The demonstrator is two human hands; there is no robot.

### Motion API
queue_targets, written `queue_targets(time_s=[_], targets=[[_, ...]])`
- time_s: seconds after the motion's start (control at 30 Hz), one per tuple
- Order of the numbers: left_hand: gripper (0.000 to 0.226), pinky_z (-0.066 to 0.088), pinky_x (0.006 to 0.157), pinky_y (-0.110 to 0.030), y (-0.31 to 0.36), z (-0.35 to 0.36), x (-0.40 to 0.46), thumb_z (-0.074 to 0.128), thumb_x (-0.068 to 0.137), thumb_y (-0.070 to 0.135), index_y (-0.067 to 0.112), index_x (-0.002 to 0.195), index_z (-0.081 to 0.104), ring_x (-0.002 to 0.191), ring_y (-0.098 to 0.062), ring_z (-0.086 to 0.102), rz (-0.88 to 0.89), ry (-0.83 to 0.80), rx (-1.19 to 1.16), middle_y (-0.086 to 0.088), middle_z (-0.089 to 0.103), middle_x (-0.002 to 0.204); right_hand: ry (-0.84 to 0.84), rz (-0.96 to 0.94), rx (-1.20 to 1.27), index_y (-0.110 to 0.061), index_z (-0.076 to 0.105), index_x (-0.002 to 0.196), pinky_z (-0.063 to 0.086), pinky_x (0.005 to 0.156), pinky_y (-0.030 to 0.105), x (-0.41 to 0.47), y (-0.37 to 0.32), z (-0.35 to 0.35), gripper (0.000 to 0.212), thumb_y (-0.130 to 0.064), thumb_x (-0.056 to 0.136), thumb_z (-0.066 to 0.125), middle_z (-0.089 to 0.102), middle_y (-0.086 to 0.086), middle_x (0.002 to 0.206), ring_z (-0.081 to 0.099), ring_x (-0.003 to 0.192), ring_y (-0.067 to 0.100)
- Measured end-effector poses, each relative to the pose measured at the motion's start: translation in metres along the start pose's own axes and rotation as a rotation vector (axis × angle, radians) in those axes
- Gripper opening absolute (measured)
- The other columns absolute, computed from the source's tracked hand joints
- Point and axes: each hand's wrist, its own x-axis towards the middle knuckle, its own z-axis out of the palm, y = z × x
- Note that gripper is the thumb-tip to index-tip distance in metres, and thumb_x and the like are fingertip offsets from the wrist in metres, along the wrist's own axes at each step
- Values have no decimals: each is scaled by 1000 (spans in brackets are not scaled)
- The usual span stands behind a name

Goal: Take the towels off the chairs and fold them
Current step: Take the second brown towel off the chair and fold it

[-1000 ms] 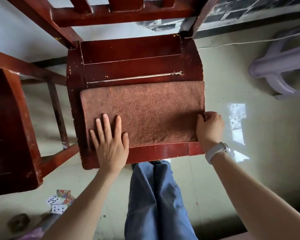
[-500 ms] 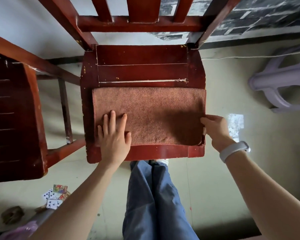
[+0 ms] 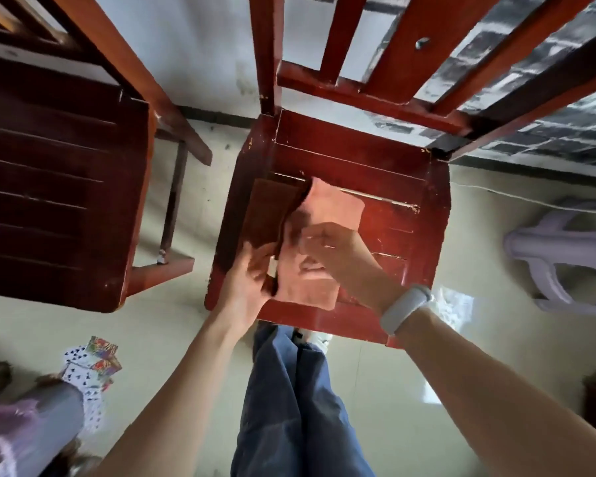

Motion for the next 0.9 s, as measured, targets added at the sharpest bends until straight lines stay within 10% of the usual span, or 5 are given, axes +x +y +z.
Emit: queue_targets(time_s=[0.17,0.33,0.6,0.9], targets=[[30,50,87,-35,-6,-19,8,57,86,42,18,104,61,103,-19,59,112,197,335,-1,62,105,360,-194,-590,-16,58,119,46,90,36,41,3,-10,33,-15,90,41,58,9,119,55,106,29],[23,51,76,-33,-11,-17,13,65,82,24,6,96,67,79,-20,64,441,336,870,-3,69,81,237,-273,-1016,-17,45,133,22,106,43,79,-9,-8,41,-26,94,37,50,4,133,34,127,24],[22,37,71,-16,-10,-28,5,52,89,9,4,105,67,78,-14,57,547,530,776,-11,70,93,249,-327,-1004,-15,45,122,49,82,50,89,-15,13,29,-28,96,38,48,8,121,58,95,34],[27,45,80,-36,-6,-44,18,54,84,18,6,107,60,98,-31,57,630,616,1146,-15,63,102,390,-520,-993,-18,47,128,32,99,43,100,-16,25,39,-30,92,43,48,7,125,45,117,23]])
